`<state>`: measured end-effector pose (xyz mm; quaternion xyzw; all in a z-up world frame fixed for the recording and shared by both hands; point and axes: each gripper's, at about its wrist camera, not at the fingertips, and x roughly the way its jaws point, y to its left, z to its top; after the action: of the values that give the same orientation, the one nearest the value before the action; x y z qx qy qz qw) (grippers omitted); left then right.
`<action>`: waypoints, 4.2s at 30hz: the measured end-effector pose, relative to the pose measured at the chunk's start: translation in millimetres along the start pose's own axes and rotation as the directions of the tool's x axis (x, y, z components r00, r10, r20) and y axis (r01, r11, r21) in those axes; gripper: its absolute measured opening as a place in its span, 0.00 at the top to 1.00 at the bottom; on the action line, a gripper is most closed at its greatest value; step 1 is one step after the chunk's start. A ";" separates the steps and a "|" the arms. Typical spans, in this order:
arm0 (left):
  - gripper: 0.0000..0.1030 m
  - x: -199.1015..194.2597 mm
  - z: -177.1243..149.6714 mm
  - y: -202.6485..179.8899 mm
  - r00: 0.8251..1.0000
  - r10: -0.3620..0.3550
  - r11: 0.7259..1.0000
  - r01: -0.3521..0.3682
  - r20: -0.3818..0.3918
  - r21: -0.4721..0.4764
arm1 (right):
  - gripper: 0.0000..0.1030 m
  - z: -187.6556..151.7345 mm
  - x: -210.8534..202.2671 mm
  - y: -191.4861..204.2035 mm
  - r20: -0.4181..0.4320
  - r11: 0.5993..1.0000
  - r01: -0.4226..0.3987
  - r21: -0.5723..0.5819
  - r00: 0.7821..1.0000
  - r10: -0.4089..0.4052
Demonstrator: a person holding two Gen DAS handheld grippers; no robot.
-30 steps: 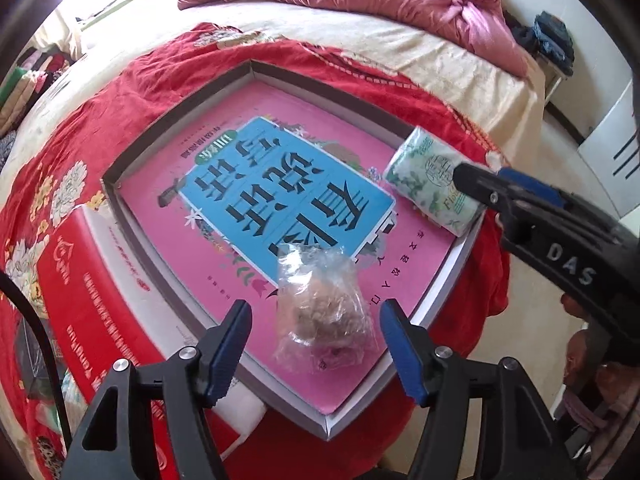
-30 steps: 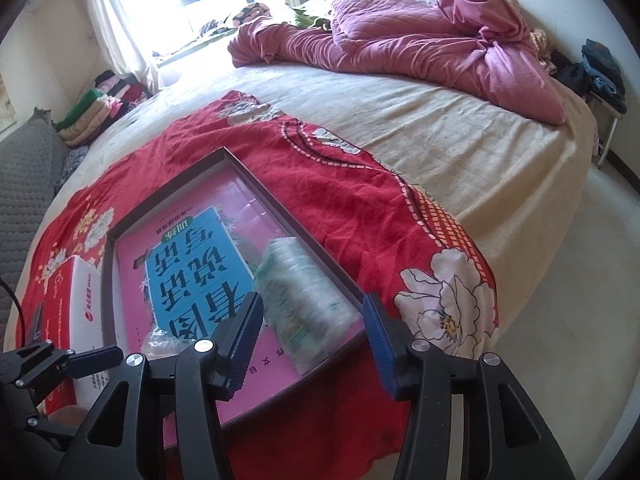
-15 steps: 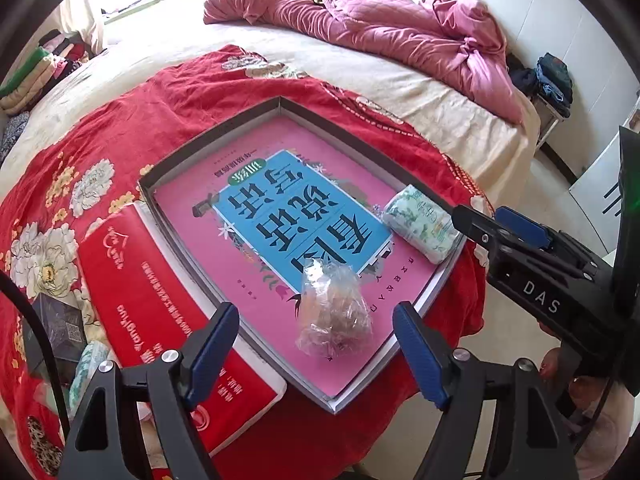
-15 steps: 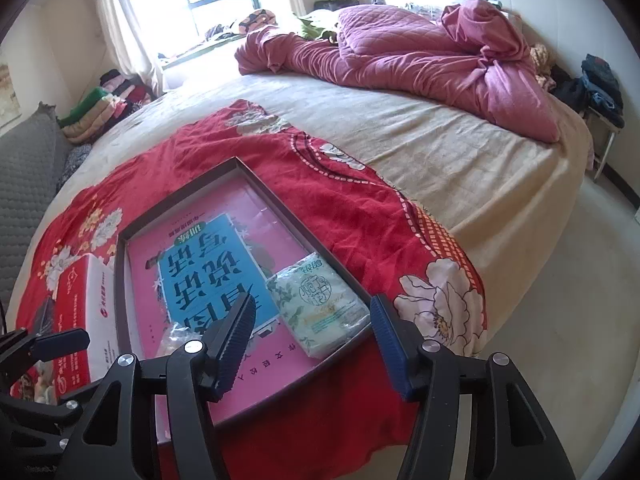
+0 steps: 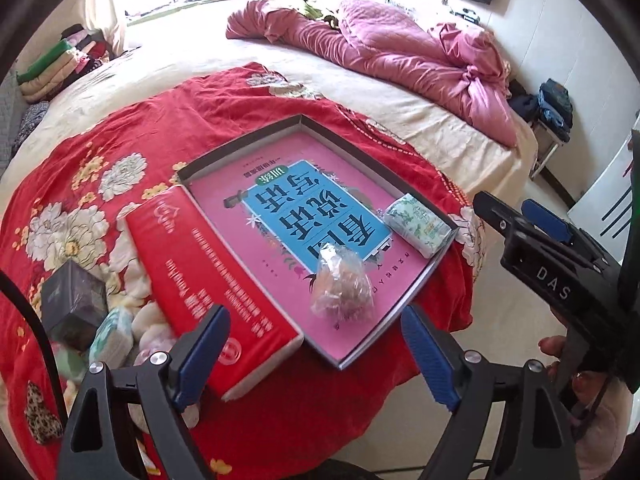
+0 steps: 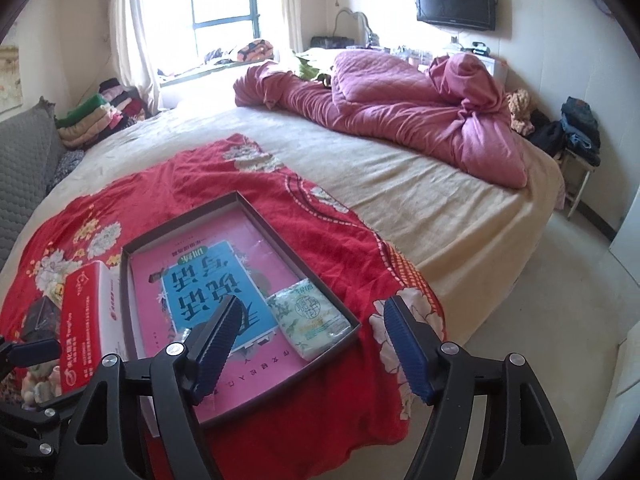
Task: Organize soft objects
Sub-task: 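Move both open tools back toward the pile of items, then grasp the leopard-print cloth with the left tool while the right tool grasps the green-white pack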
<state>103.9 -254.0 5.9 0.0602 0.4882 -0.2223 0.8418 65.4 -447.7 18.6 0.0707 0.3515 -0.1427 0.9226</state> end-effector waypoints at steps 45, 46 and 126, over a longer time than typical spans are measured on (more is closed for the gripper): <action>0.15 -147.1 -96.8 211.7 0.967 0.233 0.908 -0.178 0.106 -0.378 | 0.25 -19.8 -90.0 202.5 0.012 0.884 -0.241 -0.400 0.963 0.268; 0.15 -148.7 -101.5 217.6 0.965 0.241 0.903 -0.183 0.106 -0.388 | 0.25 -22.8 -89.9 209.5 0.004 0.877 -0.251 -0.410 0.961 0.277; 0.85 -42.4 -192.5 341.9 0.977 0.210 0.795 -0.188 -0.030 -0.577 | 0.51 -81.8 22.7 337.0 -0.262 0.745 -0.411 -0.526 0.911 0.317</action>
<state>80.9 126.3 -97.0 -0.1506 0.5084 0.0246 0.8475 135.6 -113.7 -47.2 -0.1304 0.4280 0.1582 0.8802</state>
